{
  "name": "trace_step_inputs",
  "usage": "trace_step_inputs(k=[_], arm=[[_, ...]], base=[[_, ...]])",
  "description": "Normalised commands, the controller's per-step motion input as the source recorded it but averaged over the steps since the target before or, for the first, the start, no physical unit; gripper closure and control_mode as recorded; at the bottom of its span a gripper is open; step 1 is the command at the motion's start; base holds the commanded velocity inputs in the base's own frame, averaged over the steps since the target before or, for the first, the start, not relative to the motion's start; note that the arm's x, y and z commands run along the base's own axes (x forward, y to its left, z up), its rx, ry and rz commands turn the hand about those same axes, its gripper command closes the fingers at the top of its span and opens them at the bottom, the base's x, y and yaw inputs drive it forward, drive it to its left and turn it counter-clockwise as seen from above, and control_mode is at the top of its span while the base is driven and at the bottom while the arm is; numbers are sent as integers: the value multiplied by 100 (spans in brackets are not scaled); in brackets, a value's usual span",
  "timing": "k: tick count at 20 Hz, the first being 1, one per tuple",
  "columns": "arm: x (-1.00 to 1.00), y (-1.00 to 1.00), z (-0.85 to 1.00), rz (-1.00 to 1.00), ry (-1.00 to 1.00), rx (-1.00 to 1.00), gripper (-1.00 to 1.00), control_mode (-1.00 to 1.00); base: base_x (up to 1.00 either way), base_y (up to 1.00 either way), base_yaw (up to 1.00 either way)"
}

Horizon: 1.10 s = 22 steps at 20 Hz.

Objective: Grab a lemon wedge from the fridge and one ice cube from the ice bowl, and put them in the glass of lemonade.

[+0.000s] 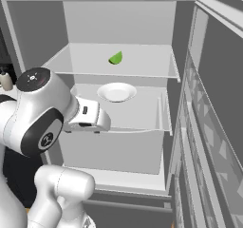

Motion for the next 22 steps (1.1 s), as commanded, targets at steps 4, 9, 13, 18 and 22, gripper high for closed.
trace_step_inputs(k=[4, 9, 13, 18, 22], arm=[[-10, 6, 2, 0, -15, 2, -100, -100], [-34, 29, 32, 3, -45, -2, -100, -100], [-25, 52, 62, 3, -41, -14, -100, -100], [4, 4, 86, 0, -5, -4, -100, -100], [42, -7, 92, 0, 7, 0, -100, -100]], base=[[-8, 0, 0], [0, 0, 0], [0, 0, 0], [0, 0, 0], [0, 0, 0]])
